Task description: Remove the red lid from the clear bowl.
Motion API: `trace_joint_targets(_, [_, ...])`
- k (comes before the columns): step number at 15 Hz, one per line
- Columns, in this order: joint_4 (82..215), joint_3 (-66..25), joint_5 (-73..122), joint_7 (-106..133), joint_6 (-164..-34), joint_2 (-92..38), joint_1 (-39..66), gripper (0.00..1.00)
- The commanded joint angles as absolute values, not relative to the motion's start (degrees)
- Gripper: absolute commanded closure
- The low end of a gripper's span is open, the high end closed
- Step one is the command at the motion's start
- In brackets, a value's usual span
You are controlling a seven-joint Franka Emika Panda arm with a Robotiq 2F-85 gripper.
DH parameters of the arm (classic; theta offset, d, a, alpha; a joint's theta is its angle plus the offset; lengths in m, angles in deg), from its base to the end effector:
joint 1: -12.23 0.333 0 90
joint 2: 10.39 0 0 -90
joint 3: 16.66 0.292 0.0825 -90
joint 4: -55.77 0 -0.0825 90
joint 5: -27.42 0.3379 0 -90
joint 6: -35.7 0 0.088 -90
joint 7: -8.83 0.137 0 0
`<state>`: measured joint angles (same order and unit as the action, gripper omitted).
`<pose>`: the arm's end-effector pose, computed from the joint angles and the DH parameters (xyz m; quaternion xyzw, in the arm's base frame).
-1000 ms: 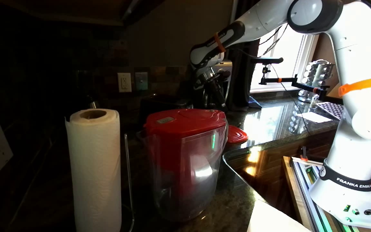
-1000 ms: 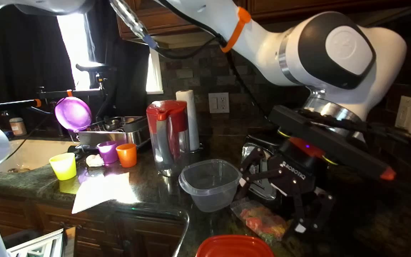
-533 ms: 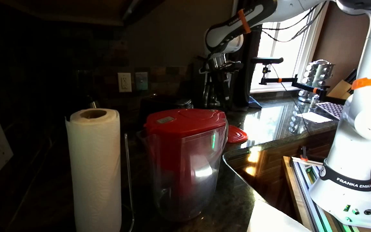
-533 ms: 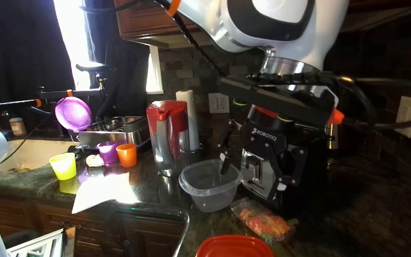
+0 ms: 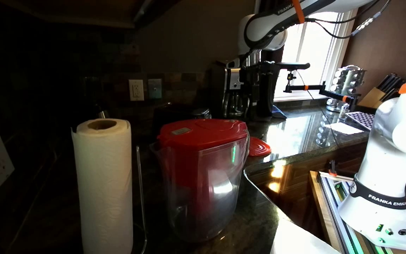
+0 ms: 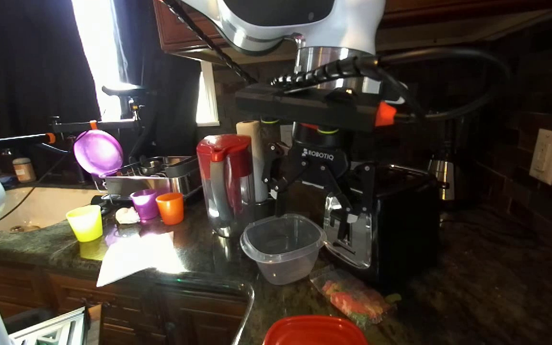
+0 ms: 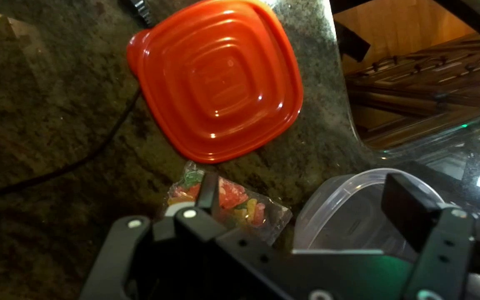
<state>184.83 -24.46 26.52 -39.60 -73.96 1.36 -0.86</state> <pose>0.3995 -0.1550 0.4056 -0.9677 -0.2428 0.0519 0.0438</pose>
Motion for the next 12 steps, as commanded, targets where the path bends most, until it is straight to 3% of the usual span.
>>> trace_joint_targets(1, [190.11,-26.24,25.92,-37.74,-78.03,6.18,1.3,0.0])
trace_joint_targets(12, [186.41,-27.23,26.11,-38.87,-75.57,3.21,2.36,0.0])
